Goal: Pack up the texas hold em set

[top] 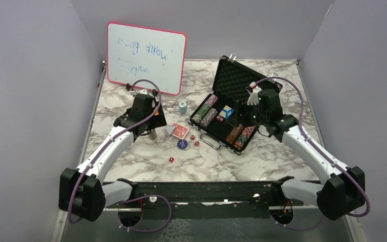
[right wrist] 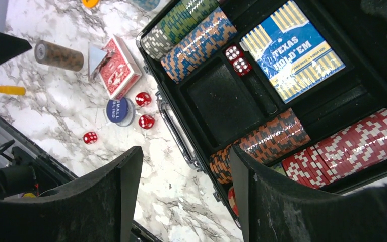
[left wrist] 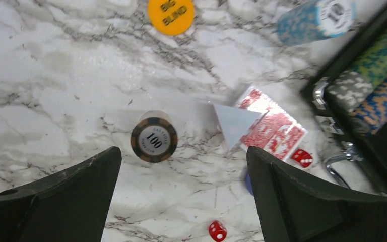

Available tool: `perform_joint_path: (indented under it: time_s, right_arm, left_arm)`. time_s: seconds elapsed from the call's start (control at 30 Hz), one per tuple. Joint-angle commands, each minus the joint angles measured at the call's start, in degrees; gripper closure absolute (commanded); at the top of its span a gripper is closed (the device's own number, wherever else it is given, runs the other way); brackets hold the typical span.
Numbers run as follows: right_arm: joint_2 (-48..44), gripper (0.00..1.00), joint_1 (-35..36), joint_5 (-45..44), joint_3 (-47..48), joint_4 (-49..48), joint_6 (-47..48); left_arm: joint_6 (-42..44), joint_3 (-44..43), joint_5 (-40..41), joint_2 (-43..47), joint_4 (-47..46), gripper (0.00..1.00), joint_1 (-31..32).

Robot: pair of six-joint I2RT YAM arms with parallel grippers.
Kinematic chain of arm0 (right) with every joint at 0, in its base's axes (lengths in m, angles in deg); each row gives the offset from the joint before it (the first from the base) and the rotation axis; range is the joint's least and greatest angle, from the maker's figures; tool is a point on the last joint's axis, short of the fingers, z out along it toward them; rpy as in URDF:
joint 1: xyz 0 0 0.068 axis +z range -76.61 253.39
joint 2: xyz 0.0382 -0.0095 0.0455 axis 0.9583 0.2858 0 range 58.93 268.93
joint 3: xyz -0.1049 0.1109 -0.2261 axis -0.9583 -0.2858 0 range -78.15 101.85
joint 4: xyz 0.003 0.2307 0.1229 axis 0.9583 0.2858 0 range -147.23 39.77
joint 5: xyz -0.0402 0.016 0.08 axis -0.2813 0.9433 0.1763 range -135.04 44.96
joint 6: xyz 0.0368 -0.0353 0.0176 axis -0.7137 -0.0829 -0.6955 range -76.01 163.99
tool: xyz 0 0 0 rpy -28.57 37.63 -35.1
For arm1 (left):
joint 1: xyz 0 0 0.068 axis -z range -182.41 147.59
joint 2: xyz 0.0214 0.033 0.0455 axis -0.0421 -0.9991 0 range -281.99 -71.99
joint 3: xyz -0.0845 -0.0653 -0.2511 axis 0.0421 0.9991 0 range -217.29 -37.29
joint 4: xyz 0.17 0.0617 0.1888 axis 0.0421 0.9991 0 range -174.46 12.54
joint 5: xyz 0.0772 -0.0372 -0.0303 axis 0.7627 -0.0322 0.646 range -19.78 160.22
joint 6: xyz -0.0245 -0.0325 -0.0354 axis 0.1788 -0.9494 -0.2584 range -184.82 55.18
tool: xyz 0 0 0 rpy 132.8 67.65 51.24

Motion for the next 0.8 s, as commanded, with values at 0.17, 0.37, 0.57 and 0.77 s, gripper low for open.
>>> perform_joint_path:
  time_s: [0.17, 0.37, 0.57, 0.77]
  right_arm:
    - [5.0, 0.34, -0.1, 0.7, 0.6, -2.9, -0.4]
    - [7.9, 0.39, 0.0, 1.4, 3.0, -5.1, -3.0]
    - [7.0, 0.43, 0.0, -0.2, 3.0, -6.9, -5.7]
    - [4.7, 0.44, 0.0, -2.0, 3.8, -6.0, -5.1]
  left_arm:
    - [-1.8, 4.2, 0.4, -7.0, -1.1, 0.09, -3.3]
    - [2.4, 3.1, -3.6, -12.6, -4.7, 0.32, -6.6]
    - [5.3, 3.3, -7.8, -12.8, -6.0, 0.56, -6.7]
    - [8.2, -0.9, -9.4, -7.2, -1.4, 0.63, -6.7]
